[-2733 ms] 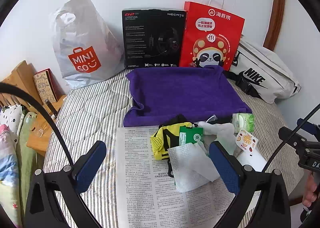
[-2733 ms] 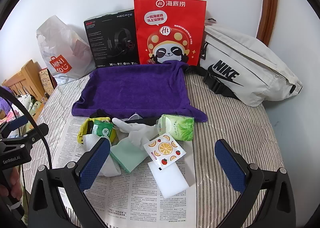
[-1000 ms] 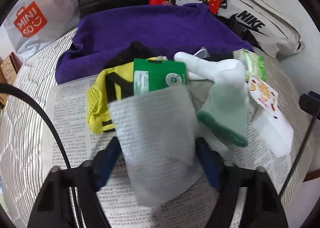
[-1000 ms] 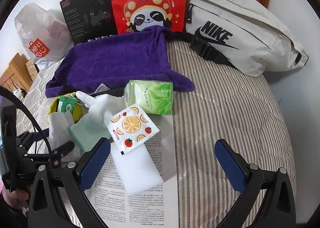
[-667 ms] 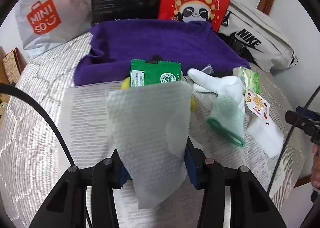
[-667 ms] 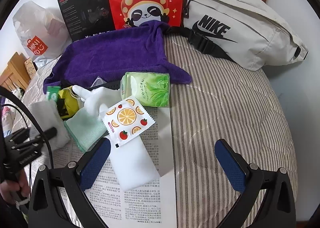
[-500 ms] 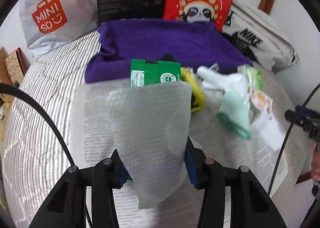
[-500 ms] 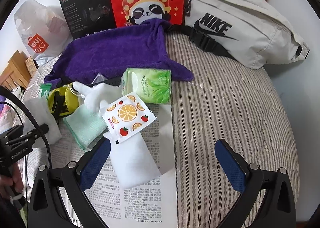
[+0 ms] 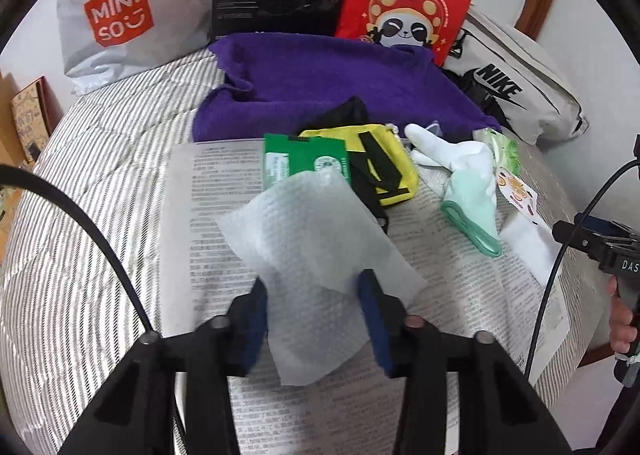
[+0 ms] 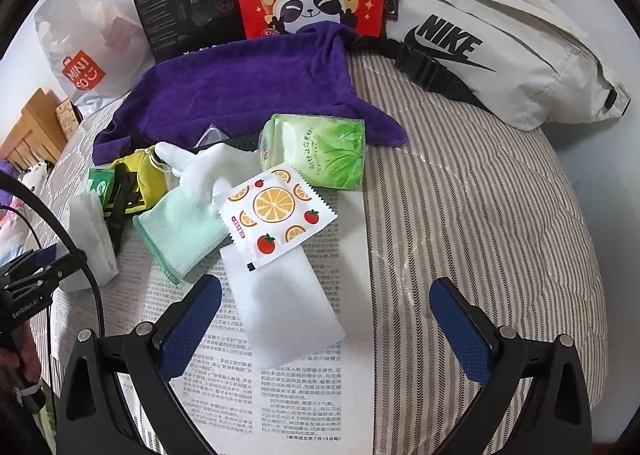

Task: Organize soft objects
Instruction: 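Lift the white wipe with the left gripper while the right gripper grasps the white sponge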

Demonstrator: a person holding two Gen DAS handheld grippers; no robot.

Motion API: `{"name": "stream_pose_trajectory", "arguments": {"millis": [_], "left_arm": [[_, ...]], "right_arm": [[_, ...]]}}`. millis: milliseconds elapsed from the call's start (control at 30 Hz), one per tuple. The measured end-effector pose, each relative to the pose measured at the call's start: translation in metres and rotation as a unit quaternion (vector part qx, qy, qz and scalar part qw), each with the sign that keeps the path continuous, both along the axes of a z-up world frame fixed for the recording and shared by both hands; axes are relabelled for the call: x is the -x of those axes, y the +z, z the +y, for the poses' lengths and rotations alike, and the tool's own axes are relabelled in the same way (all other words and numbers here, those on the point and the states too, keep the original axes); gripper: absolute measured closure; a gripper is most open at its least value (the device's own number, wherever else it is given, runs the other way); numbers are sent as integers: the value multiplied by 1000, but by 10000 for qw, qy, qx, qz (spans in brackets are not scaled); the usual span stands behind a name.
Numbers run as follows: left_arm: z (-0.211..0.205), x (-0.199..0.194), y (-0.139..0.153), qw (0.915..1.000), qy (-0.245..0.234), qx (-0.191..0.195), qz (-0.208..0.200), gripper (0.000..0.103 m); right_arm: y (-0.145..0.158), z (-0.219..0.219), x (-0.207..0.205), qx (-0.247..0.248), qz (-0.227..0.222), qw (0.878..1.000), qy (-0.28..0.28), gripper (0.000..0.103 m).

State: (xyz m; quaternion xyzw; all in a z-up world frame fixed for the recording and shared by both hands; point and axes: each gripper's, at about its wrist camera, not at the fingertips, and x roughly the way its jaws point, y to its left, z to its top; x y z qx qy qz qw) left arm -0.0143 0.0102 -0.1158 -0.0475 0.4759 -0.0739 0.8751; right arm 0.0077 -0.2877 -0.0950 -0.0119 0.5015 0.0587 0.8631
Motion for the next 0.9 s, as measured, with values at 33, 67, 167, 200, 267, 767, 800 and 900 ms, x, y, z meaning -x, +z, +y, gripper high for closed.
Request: {"name": "stream_pose_trajectory", "arguments": {"millis": [33,67,167,200,267,767,800,900], "left_arm": [[-4,-1,1,10000,-68,6,-13,73],[-7,-2,2,9999,-127,25,-19,77],[-19,-7,3,9995,-306,45,-61,78],[-23,-9,2,9994,-346,12,-64,78],[-30,-14,-1,9992,-391,-22,-56,78],[-39,-12,-16,9975,-201,-95,-665,74],[-38,-12,-16,9975,-202,-89,-669,74],[-39,-10,-15,9973,-171,-219,-685,86]], "right_arm": [[0,0,1,1,6,10000,13,0],[-1,1,1,10,12,10000,22,0],[-1,1,3,26,16,10000,37,0],[-1,1,3,32,14,10000,36,0],[-3,0,3,42,41,10000,24,0],[-10,-4,3,126,83,9999,26,0],[-10,-5,3,100,73,9999,35,0],[-10,-7,6,27,0,9999,111,0]]}}
